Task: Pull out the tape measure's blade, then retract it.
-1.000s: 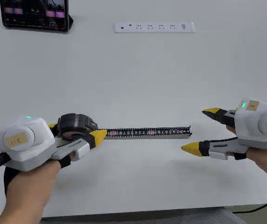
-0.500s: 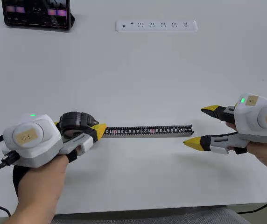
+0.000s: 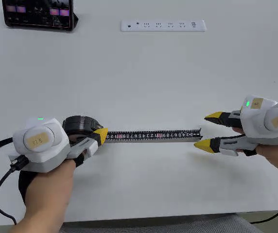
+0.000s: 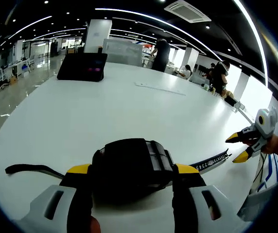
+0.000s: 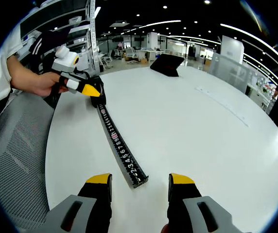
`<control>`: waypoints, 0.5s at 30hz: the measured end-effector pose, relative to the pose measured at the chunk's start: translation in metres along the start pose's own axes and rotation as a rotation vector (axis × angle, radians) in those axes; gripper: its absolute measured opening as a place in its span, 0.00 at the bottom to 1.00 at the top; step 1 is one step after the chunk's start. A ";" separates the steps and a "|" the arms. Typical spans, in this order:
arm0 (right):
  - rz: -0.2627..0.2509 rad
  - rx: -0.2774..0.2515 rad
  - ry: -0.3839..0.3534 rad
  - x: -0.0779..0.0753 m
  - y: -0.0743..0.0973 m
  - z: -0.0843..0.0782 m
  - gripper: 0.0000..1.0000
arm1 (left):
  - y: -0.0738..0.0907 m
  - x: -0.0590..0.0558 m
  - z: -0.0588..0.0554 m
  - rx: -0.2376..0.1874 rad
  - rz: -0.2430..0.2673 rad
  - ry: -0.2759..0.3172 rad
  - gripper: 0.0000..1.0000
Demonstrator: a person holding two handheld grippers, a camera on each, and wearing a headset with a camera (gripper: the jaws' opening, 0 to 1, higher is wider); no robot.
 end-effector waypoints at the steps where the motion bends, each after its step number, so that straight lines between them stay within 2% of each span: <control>1: 0.001 0.003 0.004 0.000 0.000 0.000 0.43 | 0.000 0.000 0.000 -0.001 0.002 0.001 0.63; 15: 0.043 0.050 0.068 -0.004 -0.002 -0.004 0.33 | -0.001 0.000 -0.001 -0.003 0.005 0.007 0.62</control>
Point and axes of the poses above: the centre of the closed fingertips' face, and the gripper's own axes: y roughly backward along the fingers, x roughly to its left, z roughly out of its top, the point moved 10 cm from there along y, roughly backward along the fingers
